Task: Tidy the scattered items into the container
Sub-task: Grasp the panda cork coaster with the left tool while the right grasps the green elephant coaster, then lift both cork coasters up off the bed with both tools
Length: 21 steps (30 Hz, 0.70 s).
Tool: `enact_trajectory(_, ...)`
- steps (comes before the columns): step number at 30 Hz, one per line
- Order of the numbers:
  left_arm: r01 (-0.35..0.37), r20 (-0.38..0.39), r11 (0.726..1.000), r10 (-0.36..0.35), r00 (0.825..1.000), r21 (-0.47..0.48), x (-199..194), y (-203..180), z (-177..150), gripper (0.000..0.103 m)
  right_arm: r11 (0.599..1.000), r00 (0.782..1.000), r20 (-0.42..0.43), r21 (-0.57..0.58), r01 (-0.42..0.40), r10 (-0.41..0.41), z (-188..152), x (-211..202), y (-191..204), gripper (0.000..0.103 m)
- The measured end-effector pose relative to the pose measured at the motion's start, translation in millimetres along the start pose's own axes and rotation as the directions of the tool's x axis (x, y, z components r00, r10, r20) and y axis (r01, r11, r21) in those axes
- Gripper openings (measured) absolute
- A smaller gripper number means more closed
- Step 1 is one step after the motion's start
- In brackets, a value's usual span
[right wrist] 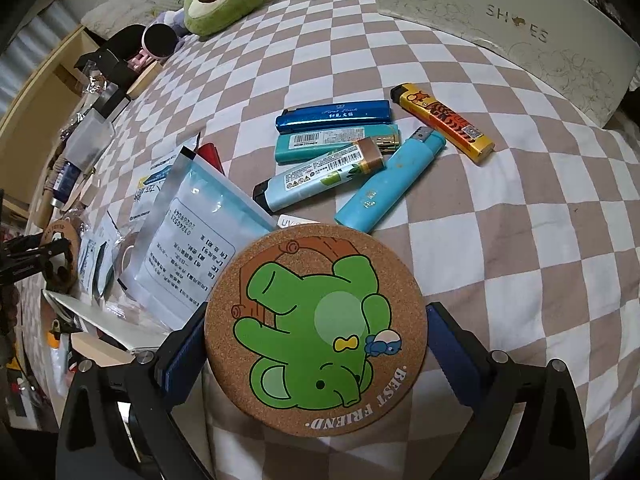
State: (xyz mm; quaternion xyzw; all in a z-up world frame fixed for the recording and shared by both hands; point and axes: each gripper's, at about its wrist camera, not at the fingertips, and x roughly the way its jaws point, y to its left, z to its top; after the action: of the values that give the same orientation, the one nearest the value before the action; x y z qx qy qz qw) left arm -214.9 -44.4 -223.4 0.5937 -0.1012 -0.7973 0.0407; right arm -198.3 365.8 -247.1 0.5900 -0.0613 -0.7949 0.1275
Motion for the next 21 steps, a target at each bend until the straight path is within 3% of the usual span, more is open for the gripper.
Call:
enact_trajectory(7, 0.089, 0.024, 0.996, -0.089, 0.996, -0.002, -22.3, 6.2, 5.2, 0.069, 1.000, 1.000, -0.003, 0.021, -0.008, 0.008, 1.8, 1.1, -2.2, 0.100)
enact_trajectory(14, 0.029, 0.007, 0.999, -0.029, 1.000, 0.043, -19.8, -12.6, -4.2, 0.070, 1.000, 1.000, -0.003, 0.021, -0.006, 0.006, 1.6, 1.2, -1.3, 0.100)
enact_trajectory(17, -0.030, 0.031, 0.992, 0.026, 0.999, 0.121, -25.4, -35.2, -6.1, 0.094, 1.000, 1.000, -0.004, 0.023, -0.004, 0.004, 1.2, 1.1, -1.0, 0.100)
enact_trajectory(21, -0.079, 0.028, 0.982, 0.075, 0.997, 0.171, -19.5, -51.1, -0.1, 0.098, 1.000, 1.000, -0.004, 0.020, -0.004, 0.004, 0.7, 0.7, -1.0, 0.100)
